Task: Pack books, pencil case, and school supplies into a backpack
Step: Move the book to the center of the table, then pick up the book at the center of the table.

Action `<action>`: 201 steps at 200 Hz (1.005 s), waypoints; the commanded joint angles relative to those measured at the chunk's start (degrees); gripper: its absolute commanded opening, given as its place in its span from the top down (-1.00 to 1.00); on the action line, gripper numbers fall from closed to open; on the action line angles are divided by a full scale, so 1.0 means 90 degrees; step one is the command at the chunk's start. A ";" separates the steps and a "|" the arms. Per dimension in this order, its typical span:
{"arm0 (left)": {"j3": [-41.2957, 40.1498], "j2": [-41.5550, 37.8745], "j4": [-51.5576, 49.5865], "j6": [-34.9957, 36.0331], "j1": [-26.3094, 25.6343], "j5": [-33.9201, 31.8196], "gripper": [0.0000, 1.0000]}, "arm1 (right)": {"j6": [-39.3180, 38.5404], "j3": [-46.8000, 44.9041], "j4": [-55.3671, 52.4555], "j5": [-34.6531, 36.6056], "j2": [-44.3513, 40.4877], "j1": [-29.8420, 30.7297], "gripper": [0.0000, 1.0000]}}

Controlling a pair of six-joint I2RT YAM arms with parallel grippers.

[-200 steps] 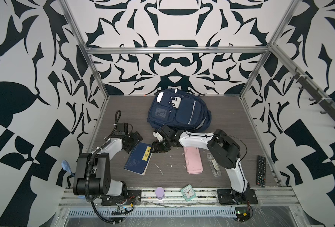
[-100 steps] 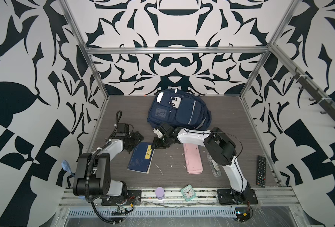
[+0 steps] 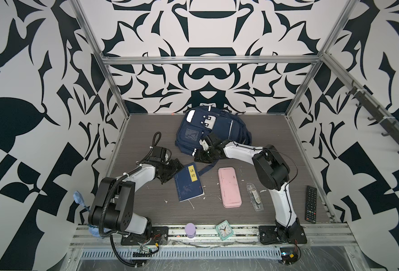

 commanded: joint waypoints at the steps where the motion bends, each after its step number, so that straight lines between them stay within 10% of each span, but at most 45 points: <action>1: 0.0011 -0.0180 -0.0549 0.0090 0.0011 -0.0132 -0.73 | -0.0309 -0.0435 -0.0241 0.0127 -0.0799 0.0041 0.15; 201: -0.1115 -0.1073 -0.0906 -0.0031 -0.0906 -0.0454 -0.71 | -0.0286 -0.1618 -0.0016 -0.0046 -0.1098 0.0663 0.32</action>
